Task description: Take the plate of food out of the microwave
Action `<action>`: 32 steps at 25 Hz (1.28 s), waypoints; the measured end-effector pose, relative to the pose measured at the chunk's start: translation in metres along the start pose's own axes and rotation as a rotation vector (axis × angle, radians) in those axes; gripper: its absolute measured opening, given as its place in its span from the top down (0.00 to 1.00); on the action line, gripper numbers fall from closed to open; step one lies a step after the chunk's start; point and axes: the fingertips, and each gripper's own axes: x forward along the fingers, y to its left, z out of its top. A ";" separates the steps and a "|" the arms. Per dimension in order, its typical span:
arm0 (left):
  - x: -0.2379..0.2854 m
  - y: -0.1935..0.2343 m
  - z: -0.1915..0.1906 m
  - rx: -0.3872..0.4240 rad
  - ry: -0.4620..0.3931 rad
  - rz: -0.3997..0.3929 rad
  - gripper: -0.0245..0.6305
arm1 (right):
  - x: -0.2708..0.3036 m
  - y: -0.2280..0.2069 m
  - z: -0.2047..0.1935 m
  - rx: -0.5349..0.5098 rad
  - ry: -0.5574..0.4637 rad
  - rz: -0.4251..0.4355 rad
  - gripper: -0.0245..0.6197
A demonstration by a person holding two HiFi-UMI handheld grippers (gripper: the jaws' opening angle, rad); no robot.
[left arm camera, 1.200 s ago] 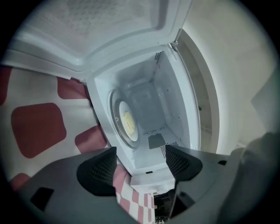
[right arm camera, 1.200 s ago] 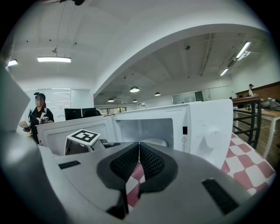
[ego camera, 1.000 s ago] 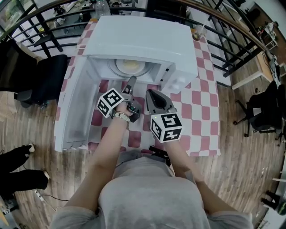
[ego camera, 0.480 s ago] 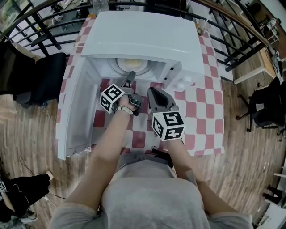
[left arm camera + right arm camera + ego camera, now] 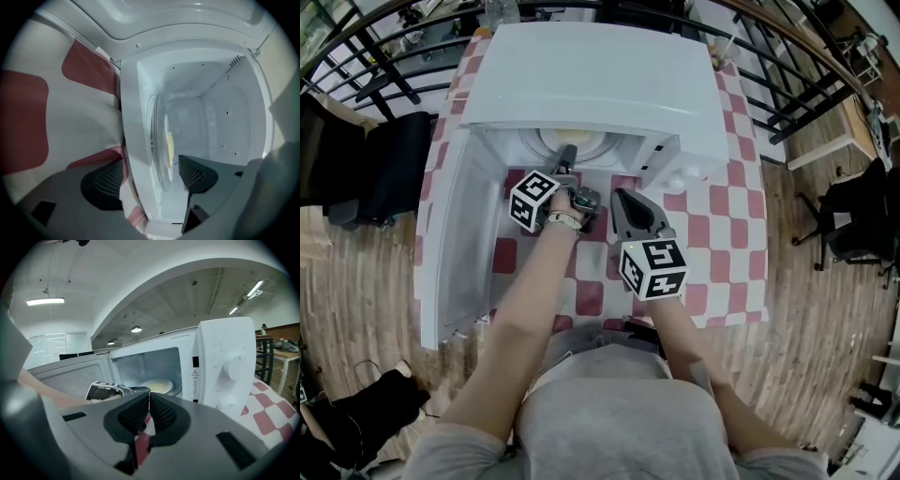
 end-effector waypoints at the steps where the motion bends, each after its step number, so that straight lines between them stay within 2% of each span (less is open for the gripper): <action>1: 0.002 -0.001 0.001 -0.001 -0.005 0.005 0.42 | 0.000 -0.001 0.000 0.001 0.003 -0.001 0.92; 13: 0.010 0.002 0.003 -0.013 -0.027 0.113 0.43 | -0.002 -0.008 -0.004 0.019 0.028 -0.007 0.92; 15: 0.010 0.005 0.004 -0.030 -0.032 0.127 0.47 | -0.003 -0.007 -0.005 0.017 0.029 -0.004 0.92; 16: 0.010 0.006 0.004 -0.034 -0.030 0.130 0.50 | -0.003 -0.006 -0.005 0.017 0.030 -0.003 0.92; 24: 0.008 0.007 0.003 -0.047 0.008 0.139 0.52 | -0.009 -0.007 -0.008 0.020 0.031 -0.011 0.92; 32: -0.003 0.006 0.001 -0.043 0.007 0.164 0.59 | -0.009 -0.001 -0.006 0.021 0.020 -0.003 0.92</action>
